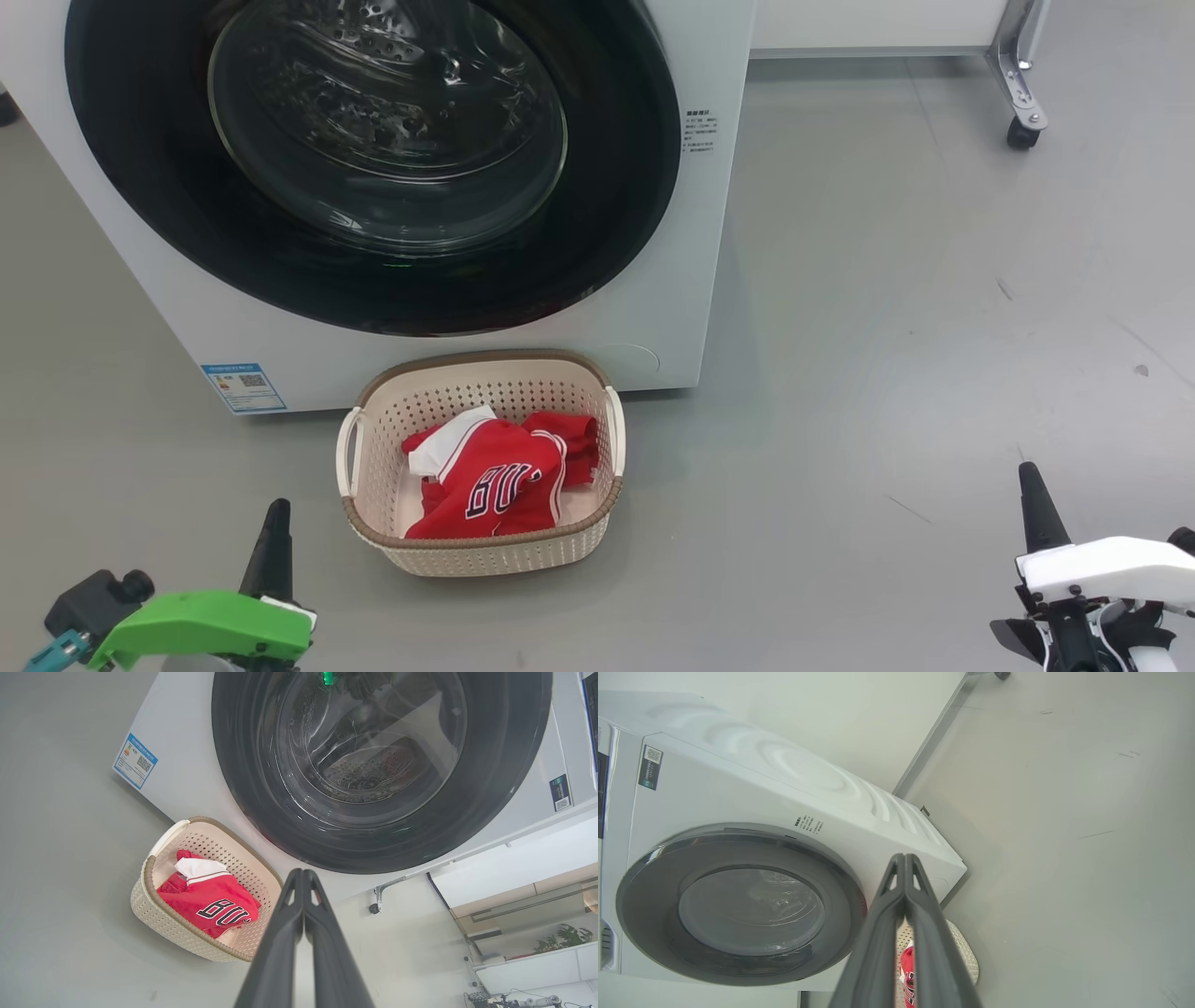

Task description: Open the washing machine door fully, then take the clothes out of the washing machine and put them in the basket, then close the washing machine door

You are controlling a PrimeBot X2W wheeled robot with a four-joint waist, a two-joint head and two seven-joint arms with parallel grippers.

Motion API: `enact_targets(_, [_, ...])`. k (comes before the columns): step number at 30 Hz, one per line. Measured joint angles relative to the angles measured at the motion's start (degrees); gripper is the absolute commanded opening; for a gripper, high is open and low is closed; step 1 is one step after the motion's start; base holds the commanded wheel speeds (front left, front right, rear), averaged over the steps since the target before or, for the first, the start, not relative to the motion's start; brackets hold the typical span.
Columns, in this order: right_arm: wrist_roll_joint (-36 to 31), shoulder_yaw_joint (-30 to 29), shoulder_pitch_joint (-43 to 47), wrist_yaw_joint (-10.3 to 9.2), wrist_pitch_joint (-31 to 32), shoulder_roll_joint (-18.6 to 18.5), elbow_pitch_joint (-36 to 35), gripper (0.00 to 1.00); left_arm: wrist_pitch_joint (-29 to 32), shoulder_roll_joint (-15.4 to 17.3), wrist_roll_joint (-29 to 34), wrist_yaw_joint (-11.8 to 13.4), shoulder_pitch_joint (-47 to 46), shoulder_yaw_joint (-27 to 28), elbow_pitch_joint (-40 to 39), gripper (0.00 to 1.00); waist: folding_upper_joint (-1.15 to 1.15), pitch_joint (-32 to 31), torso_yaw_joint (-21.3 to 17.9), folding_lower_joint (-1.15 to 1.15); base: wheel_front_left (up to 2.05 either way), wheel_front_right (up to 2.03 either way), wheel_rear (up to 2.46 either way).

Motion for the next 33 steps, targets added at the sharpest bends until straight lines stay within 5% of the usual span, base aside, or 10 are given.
enact_targets(33, [22.09, -4.17, -4.62, 3.63, 5.31, 1.08, 3.99, 0.00, 5.00, 0.15, -23.24, -5.04, -2.09, 6.53, 3.46, 0.00, 0.00, -1.06, -1.40, 0.00, 0.00, 0.00, 0.00])
